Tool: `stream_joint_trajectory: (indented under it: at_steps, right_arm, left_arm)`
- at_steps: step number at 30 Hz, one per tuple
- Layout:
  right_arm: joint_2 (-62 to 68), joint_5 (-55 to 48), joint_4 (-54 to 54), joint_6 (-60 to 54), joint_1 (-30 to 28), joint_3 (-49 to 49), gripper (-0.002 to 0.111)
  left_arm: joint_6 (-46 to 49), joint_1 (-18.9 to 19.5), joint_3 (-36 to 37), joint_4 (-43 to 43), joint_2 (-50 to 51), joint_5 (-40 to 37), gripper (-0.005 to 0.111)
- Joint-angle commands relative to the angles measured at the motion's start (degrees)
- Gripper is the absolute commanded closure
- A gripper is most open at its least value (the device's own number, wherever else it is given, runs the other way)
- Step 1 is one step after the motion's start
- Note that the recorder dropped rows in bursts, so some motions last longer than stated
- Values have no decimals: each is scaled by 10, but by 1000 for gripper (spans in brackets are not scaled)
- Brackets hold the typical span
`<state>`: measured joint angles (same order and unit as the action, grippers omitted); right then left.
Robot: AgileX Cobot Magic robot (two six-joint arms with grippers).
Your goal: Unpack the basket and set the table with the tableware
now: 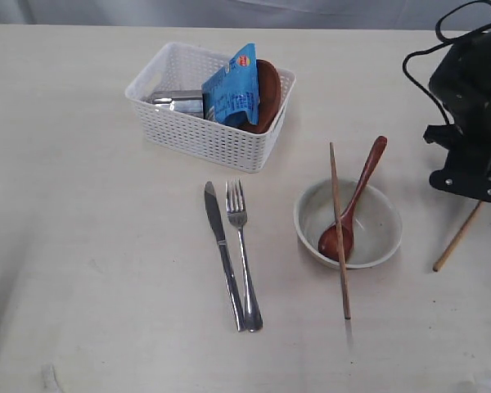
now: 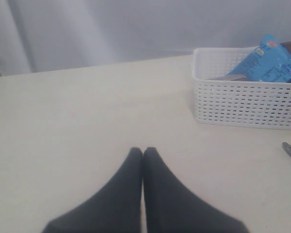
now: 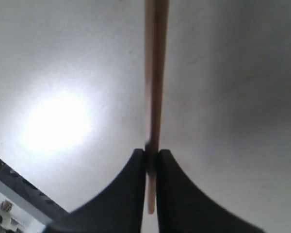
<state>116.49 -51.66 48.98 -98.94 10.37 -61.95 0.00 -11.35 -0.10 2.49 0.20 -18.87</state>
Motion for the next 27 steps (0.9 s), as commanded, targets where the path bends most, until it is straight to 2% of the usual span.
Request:
stream_joint_trajectory:
  at_steps: [1, 6, 9, 14, 20, 24, 27]
  right_arm:
    - [-39, 40, -110, -30, -18, 1, 109]
    - [-99, 49, -259, -228, -47, 1, 109]
    - [-124, 74, -307, -228, -63, 1, 109]
    - [-129, 67, -311, -228, -59, 1, 109]
    - [-129, 82, -277, -228, -15, 35, 109]
    - [-129, 150, -203, -228, 12, 72, 109]
    - [-129, 171, -221, -228, 12, 75, 109]
  left_arm:
    - [0, 1, 1, 3, -2, 2, 107]
    - [0, 1, 1, 3, -2, 2, 107]
    - [0, 1, 1, 3, -2, 2, 107]
    - [0, 1, 1, 3, -2, 2, 107]
    - [0, 1, 1, 3, -2, 2, 107]
    - [0, 1, 1, 3, -2, 2, 107]
    - [0, 1, 1, 3, -2, 2, 107]
